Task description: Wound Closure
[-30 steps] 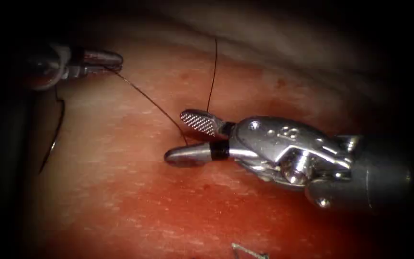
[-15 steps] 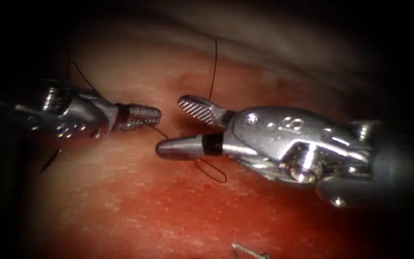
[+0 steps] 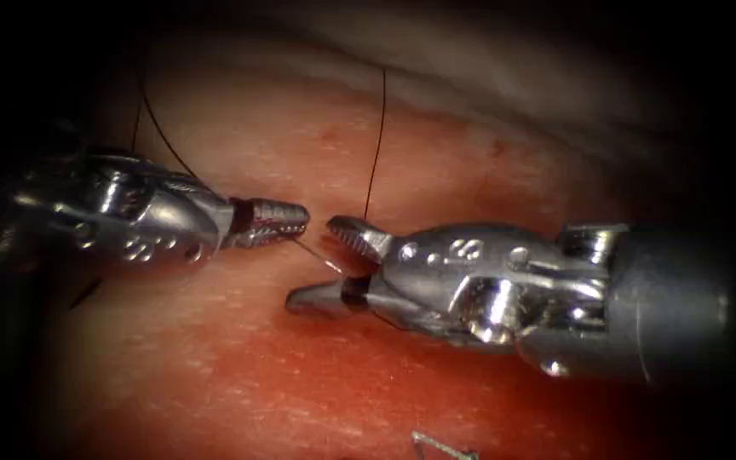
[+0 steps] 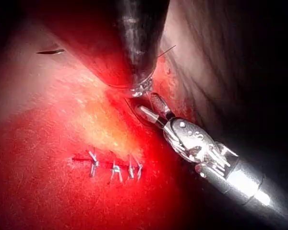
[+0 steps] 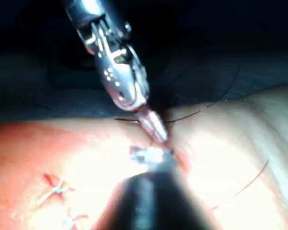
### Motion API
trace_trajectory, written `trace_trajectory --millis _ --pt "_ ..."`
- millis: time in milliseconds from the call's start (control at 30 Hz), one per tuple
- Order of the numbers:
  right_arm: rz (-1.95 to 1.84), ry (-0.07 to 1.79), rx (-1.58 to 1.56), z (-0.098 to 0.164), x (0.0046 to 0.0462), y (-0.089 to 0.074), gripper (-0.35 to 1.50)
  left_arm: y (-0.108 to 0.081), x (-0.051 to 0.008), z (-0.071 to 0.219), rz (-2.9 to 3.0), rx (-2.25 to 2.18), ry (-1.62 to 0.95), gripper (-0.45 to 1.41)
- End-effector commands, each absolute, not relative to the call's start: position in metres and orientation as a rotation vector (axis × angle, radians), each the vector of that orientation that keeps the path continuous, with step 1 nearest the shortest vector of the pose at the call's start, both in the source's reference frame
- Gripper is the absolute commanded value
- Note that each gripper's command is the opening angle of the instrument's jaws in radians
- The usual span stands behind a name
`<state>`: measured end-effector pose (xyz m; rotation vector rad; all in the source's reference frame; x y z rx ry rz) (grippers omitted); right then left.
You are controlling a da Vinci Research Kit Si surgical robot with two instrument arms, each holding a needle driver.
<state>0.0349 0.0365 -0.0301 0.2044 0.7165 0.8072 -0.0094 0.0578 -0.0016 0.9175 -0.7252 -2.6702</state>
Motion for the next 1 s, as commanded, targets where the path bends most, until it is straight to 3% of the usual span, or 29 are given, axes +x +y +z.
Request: trace_trajectory --millis 33,233,333,400,533,1000 --pt "0.812 0.721 0.208 -0.0302 0.0356 0.0364 -0.35 0.0573 -0.0100 -0.0010 -2.671 0.919 -0.722 -0.35" --pt "0.797 0.734 0.211 -0.0303 0.0346 0.0365 -0.35 0.0574 -0.0100 -0.0010 -2.726 0.996 -0.641 -0.35" --pt "0.798 0.731 0.205 -0.0300 0.0341 0.0366 -0.35 0.0582 -0.0095 -0.0013 -2.808 1.040 -0.509 0.21" --pt "0.793 0.730 0.200 -0.0297 0.0340 0.0367 -0.35 0.0587 -0.0088 -0.0014 -2.799 1.080 -0.449 0.43" --pt "0.787 0.733 0.195 -0.0295 0.0340 0.0366 -0.35 0.0591 -0.0084 -0.0016 -2.813 1.107 -0.432 0.64" --pt "0.771 0.750 0.208 -0.0300 0.0324 0.0357 -0.35 0.0661 -0.0038 -0.0019 -2.846 1.077 -0.639 0.75"
